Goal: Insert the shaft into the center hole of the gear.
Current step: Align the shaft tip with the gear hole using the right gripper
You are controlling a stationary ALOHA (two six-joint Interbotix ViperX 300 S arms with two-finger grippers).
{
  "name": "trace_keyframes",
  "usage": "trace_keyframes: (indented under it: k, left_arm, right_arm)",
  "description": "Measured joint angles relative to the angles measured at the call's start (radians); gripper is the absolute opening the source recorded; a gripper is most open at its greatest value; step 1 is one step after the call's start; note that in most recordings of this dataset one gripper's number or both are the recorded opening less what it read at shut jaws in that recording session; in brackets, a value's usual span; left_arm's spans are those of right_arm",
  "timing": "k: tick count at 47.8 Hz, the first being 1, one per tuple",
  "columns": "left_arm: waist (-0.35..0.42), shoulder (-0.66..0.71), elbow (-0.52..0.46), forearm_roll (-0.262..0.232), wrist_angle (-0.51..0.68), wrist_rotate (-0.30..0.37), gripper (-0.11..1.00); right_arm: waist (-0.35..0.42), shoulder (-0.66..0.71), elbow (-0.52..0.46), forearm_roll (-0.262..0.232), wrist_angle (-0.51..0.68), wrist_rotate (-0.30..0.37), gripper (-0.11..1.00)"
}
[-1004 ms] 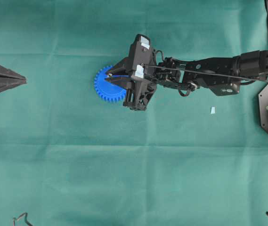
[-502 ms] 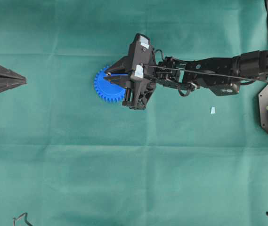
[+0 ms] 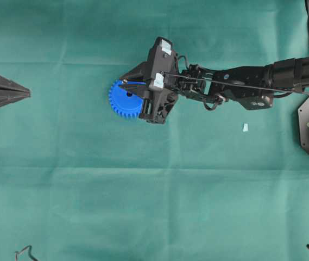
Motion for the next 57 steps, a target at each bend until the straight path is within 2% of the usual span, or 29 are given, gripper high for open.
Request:
trace_keyframes:
  k: [57]
  left_arm:
    - [0.0, 0.0, 0.0, 0.0, 0.02, -0.011, 0.0]
  right_arm:
    - [0.029, -0.031, 0.018, 0.021, 0.002, 0.005, 0.19]
